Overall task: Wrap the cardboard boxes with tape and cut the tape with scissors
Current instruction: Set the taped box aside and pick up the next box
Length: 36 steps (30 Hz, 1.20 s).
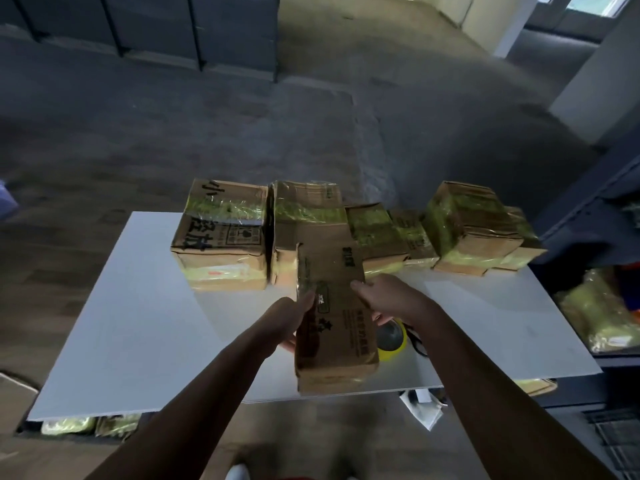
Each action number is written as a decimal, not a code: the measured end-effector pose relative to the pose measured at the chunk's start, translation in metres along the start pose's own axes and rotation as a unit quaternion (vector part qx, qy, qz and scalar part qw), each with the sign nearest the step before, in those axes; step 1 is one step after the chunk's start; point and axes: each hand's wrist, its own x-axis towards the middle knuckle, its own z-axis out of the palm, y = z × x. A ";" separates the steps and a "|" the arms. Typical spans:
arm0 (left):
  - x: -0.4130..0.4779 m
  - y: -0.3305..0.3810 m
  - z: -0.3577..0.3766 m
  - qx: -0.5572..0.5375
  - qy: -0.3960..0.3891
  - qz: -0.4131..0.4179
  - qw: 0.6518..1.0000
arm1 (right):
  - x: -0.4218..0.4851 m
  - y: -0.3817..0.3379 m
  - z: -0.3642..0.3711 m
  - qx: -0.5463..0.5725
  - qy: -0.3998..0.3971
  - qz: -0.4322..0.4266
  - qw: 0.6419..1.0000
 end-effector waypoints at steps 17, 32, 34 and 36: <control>-0.012 -0.007 -0.019 0.076 0.165 0.019 0.983 | 0.022 0.008 0.051 0.020 -0.017 -0.080 0.996; -0.010 -0.040 -0.048 -0.012 0.071 -0.045 0.996 | 0.032 0.021 0.066 0.055 0.045 -0.015 0.997; -0.006 -0.050 -0.047 -0.041 0.076 -0.043 0.995 | 0.031 0.023 0.069 0.071 0.006 0.004 0.997; -0.004 -0.059 -0.046 -0.059 0.099 -0.040 0.993 | 0.031 0.022 0.073 0.061 -0.003 0.002 0.998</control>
